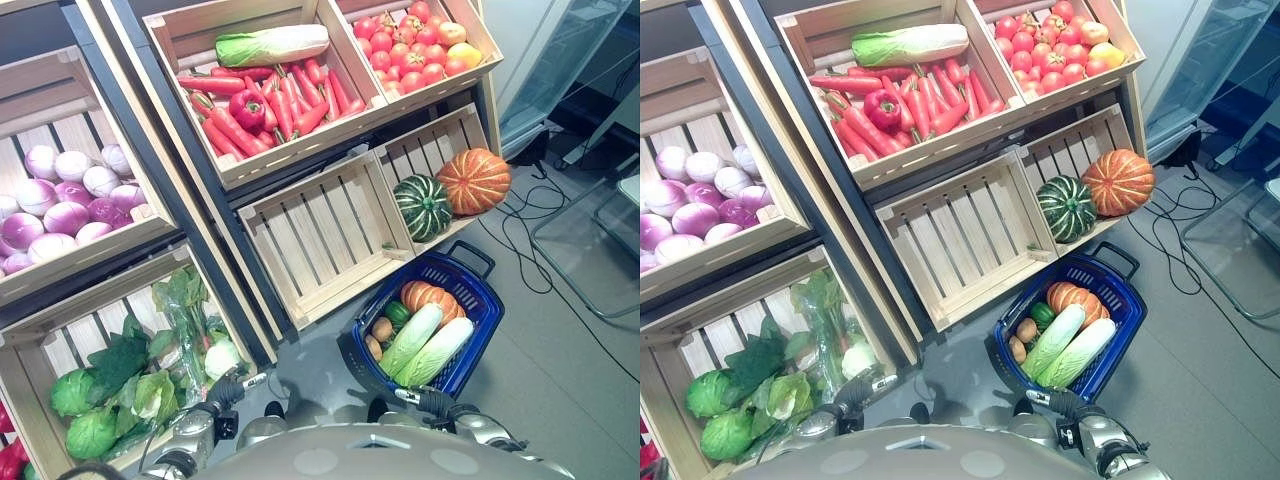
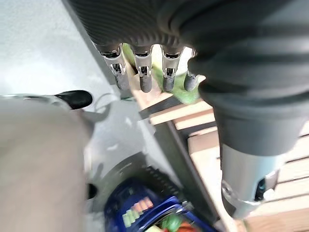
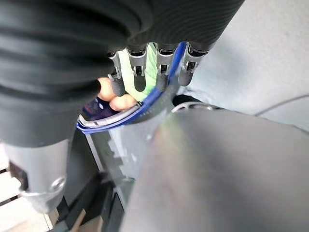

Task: Pick up fruits and vegetables into the basket

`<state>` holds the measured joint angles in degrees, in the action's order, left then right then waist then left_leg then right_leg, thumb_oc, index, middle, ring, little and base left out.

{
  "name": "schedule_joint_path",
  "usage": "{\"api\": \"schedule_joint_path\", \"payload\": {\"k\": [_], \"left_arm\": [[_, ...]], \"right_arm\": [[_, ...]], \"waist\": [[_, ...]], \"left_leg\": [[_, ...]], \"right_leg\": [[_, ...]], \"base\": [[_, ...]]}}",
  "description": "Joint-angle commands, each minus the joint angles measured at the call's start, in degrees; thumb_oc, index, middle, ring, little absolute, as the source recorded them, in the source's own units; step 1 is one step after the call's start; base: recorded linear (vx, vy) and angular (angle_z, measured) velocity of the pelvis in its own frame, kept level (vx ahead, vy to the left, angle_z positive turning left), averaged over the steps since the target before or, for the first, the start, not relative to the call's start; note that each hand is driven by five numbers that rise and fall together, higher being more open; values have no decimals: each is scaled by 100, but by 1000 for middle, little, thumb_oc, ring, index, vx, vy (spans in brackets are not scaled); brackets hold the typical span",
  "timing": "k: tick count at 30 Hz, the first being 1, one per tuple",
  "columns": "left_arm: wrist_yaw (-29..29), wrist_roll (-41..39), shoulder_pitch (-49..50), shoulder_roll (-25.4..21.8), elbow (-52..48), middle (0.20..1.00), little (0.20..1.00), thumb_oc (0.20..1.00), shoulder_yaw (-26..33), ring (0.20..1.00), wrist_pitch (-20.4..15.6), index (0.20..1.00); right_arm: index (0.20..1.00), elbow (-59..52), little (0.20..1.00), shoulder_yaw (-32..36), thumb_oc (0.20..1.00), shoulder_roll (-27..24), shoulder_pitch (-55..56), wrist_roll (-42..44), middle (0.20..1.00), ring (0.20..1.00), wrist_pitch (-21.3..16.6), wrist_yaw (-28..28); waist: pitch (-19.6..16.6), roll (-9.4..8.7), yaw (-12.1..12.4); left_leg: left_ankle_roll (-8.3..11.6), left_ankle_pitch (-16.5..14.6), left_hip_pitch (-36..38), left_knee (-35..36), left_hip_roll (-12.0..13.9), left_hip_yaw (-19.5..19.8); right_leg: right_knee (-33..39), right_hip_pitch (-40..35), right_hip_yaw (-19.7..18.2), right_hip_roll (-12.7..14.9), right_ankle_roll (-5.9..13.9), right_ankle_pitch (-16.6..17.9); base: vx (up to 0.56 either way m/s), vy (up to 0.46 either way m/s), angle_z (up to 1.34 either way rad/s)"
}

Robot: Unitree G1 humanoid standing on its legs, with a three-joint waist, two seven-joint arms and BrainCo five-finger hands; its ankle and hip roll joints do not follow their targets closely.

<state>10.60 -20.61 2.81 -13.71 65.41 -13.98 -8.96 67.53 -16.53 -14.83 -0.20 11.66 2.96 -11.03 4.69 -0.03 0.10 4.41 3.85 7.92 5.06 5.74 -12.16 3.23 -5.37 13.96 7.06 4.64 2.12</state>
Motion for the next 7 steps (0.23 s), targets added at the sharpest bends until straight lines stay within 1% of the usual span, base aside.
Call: {"api": "schedule_joint_path", "payload": {"k": [1,3,5,7], "left_arm": [[161,63,-461,120,301,1000,1000,1000,-51,1000,95,1000],[225,197,-474,119,367,1000,1000,1000,-23,1000,196,1000],[289,242,-486,118,385,1000,1000,1000,-23,1000,283,1000],[326,261,-517,125,405,1000,1000,1000,-49,1000,283,1000]], "right_arm": [[1000,226,1000,-189,1000,278,-338,-235,1000,1000,83,-456],[1000,282,1000,-204,1000,297,-353,-199,1000,1000,251,-549],[1000,306,1000,-215,1000,295,-373,-212,1000,1000,324,-536],[1000,344,1000,-226,1000,286,-388,-205,1000,1000,350,-568]], "waist": [[261,-124,134],[236,-138,162],[224,-140,177],[220,-141,192]], "left_leg": [[-246,-722,-58,-389,-279,-34],[-271,-742,-51,-426,-294,-7],[-279,-743,-34,-429,-291,-4],[-292,-758,-19,-432,-293,11]], "right_leg": [[-326,-68,270,282,293,-184],[-349,-101,282,268,276,-214],[-356,-130,293,259,264,-228],[-360,-156,305,256,255,-248]], "base": [[46,16,4],[45,1,4],[30,-2,8],[12,0,2]]}}
